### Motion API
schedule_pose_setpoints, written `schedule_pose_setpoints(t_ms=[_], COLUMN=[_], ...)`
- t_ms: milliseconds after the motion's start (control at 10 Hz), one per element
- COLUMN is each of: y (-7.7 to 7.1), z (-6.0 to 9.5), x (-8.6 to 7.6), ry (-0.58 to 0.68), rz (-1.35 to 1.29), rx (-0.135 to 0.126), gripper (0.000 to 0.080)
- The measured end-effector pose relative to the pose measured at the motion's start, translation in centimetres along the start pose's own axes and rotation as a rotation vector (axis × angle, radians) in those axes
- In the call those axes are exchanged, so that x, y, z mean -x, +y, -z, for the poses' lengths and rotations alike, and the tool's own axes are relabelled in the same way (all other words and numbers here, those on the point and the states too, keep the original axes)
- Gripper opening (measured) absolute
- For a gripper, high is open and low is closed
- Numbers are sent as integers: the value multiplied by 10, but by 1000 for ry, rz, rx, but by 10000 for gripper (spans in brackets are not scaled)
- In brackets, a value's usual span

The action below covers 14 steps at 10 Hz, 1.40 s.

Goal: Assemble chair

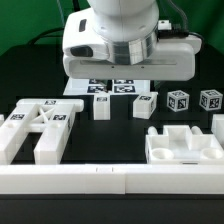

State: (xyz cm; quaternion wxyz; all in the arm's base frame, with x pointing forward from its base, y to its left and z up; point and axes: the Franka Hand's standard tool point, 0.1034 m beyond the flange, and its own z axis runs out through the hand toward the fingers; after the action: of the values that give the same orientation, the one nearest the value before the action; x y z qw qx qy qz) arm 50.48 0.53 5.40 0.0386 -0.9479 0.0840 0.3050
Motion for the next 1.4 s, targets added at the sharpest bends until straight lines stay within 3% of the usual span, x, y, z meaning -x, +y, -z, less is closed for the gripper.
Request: schedule_pose_setpoints(t_ms=[100,300,500,700,1400], y=[-3,-6,-8,-9,-16], z=[0,1,0,0,-43], x=[0,2,-7,-9,-9], ry=[-1,-138,-227,-218,-225], rz=[-17,-25,-19,-18,-12], rx=[2,11,24,24,47], gripper=[649,649,649,649,649])
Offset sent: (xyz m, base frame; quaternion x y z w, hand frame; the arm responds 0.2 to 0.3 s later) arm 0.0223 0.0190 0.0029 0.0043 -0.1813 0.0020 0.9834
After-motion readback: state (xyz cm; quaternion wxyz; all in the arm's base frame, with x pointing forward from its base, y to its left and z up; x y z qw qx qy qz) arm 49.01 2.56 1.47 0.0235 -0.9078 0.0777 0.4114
